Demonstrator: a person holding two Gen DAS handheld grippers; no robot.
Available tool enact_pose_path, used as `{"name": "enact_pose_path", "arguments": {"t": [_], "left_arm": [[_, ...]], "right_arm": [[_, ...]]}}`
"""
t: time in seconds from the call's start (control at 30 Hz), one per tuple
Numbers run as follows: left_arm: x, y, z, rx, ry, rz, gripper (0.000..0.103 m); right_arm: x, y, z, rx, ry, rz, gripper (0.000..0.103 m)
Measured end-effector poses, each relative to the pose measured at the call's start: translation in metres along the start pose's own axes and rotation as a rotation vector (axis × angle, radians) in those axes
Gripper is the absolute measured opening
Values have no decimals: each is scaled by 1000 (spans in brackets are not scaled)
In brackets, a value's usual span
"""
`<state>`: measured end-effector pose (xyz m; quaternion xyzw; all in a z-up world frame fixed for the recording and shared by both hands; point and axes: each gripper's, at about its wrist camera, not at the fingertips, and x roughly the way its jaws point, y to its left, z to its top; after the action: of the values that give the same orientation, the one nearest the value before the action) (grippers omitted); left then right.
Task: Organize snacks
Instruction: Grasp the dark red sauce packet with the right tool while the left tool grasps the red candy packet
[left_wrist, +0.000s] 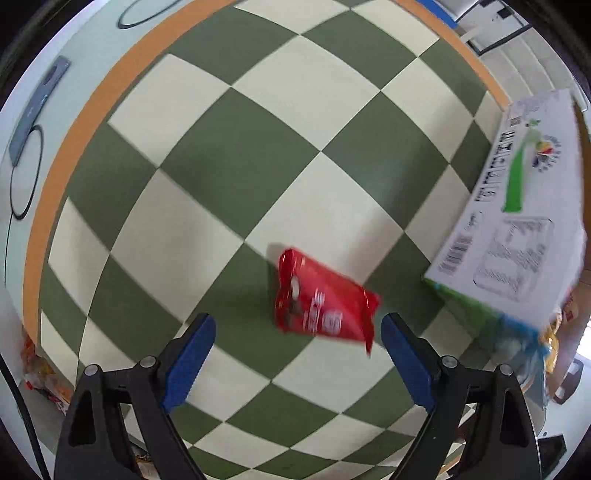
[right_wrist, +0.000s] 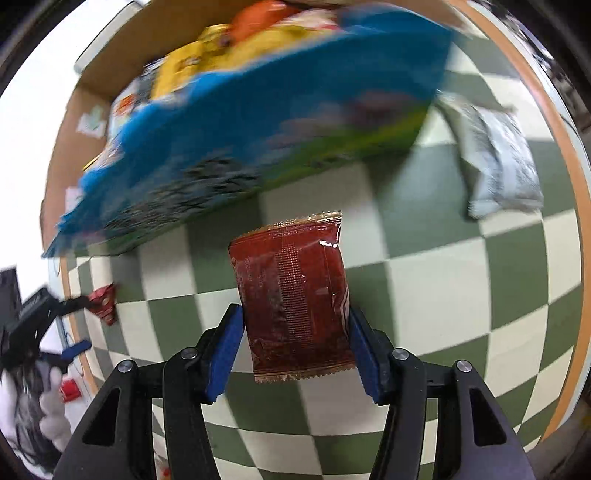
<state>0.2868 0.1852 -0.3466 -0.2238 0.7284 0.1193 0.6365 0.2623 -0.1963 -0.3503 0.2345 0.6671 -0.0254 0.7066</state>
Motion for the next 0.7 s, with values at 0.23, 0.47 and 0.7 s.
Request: {"name": "enact_pose_path", "arguments": {"t": [0.23,0.47,0.7], "left_arm": [[23,-9,4,64,44,3,71],[21,-6,-15,100,19,33,53],[-18,-11,-60,176,-30,1,53]], "right_arm": [[-2,34,3,-44,5,-1,59],[-1,36,2,-56,13,-2,59],[-11,36,-3,-67,7,25,59]]}}
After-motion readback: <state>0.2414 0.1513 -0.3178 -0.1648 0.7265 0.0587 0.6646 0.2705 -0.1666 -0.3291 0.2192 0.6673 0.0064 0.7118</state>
